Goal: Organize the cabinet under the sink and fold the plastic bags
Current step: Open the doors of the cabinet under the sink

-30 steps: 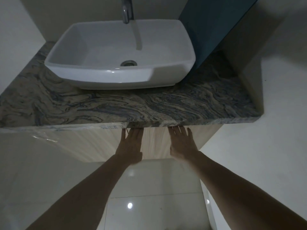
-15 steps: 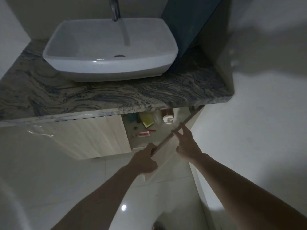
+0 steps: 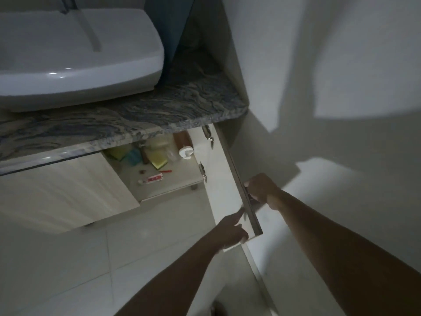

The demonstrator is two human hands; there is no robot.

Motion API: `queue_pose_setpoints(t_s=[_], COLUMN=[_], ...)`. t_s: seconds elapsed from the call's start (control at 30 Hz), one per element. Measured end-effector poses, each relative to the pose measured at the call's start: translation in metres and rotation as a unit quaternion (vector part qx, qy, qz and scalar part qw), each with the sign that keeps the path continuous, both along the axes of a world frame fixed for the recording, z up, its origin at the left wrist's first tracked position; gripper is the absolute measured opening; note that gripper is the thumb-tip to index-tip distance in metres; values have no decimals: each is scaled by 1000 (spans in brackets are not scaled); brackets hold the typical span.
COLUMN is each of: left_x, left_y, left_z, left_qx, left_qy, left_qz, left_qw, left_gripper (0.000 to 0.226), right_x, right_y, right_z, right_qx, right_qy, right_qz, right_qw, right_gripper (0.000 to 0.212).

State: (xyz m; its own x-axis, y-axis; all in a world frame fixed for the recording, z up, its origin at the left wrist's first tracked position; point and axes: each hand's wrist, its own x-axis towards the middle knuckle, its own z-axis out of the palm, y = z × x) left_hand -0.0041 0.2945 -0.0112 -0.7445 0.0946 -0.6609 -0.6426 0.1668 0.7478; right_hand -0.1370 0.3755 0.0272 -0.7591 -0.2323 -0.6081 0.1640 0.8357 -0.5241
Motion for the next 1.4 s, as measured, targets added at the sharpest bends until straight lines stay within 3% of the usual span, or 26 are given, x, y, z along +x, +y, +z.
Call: queue_pose_setpoints(t_s=[0.13, 0.3, 0.4, 0.53, 0.7, 0.83, 1.17, 1.3, 1.4], left_x=[-27, -53, -57, -45, -12, 27, 111, 127, 133], left_y=[35, 51, 42, -6, -102, -183, -358, -397, -421], left_z=[12, 8, 1, -3, 11, 30, 34, 20, 7], left_qx=[22, -9, -69, -226, -408, -506, -619, -634, -631], left_qy=[33, 37, 26, 29, -1, -18, -9, 13, 21], left_qz=[-23, -58, -59, -65, -66, -35, 18, -20, -31], left_qw=[999, 998, 996, 972, 910, 862, 785, 773, 775], left_gripper=[95, 100, 91, 76, 67, 64, 78, 80, 85], right_x=[-23, -41, -43, -37, -19, 8, 101, 126, 132], right_y=[28, 40, 37, 20, -48, -123, -321, -370, -392], right_z=[5, 8, 7, 15, 24, 20, 7, -15, -25], right_qx=[82, 133, 142, 118, 88, 45, -23, 17, 65], right_qy=[57, 93, 89, 148, 184, 185, 261, 312, 324], right_qz=[98, 160, 173, 215, 328, 393, 512, 527, 515], right_qw=[990, 974, 971, 958, 922, 900, 818, 790, 791], right_gripper=[19, 30, 24, 24, 13, 43, 42, 67, 78])
